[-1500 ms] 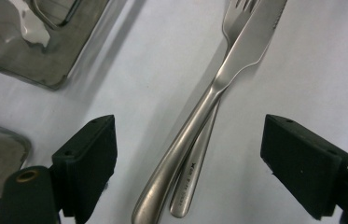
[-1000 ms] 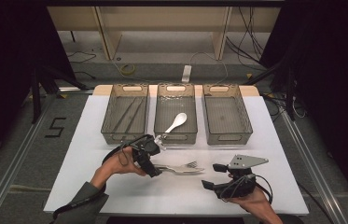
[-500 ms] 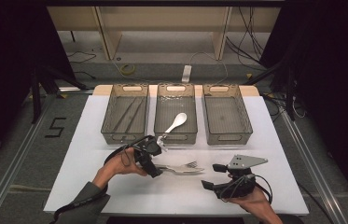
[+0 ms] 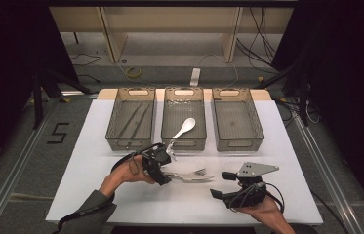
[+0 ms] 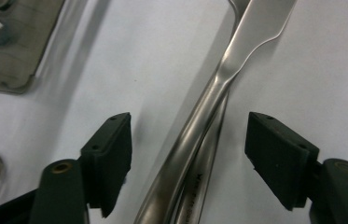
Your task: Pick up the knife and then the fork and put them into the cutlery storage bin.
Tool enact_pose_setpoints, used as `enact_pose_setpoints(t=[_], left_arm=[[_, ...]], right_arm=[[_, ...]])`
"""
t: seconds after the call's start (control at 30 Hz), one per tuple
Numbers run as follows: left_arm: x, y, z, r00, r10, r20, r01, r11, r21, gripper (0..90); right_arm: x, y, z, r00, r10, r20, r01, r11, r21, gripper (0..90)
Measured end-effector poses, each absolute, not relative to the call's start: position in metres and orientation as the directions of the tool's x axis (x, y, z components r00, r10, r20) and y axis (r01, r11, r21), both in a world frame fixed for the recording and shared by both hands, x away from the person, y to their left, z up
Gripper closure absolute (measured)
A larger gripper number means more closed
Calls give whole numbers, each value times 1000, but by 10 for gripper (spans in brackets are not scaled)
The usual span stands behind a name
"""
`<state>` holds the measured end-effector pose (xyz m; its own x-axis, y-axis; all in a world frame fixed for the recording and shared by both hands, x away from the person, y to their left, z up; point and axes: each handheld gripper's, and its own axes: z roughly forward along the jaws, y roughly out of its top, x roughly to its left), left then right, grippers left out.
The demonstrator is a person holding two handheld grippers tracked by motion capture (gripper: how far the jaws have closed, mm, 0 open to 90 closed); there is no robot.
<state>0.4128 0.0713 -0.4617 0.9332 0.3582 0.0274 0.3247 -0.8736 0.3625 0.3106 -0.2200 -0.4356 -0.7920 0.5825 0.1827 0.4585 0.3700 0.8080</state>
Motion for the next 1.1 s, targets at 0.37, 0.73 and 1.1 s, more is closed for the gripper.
enact_pose_setpoints(t=[0.37,0.73,1.1], left_arm=[[411,65,-464,958,287,16,264,-900,346,543],[406,65,-463,972,232,22,211,-915,343,734],[402,64,-463,984,171,54,142,-927,348,790]], right_arm=[[310,-219,-436,-793,582,180,459,378,804,251],[310,-218,-436,-796,579,177,457,384,802,252],[309,-218,-436,-798,577,175,456,388,801,252]])
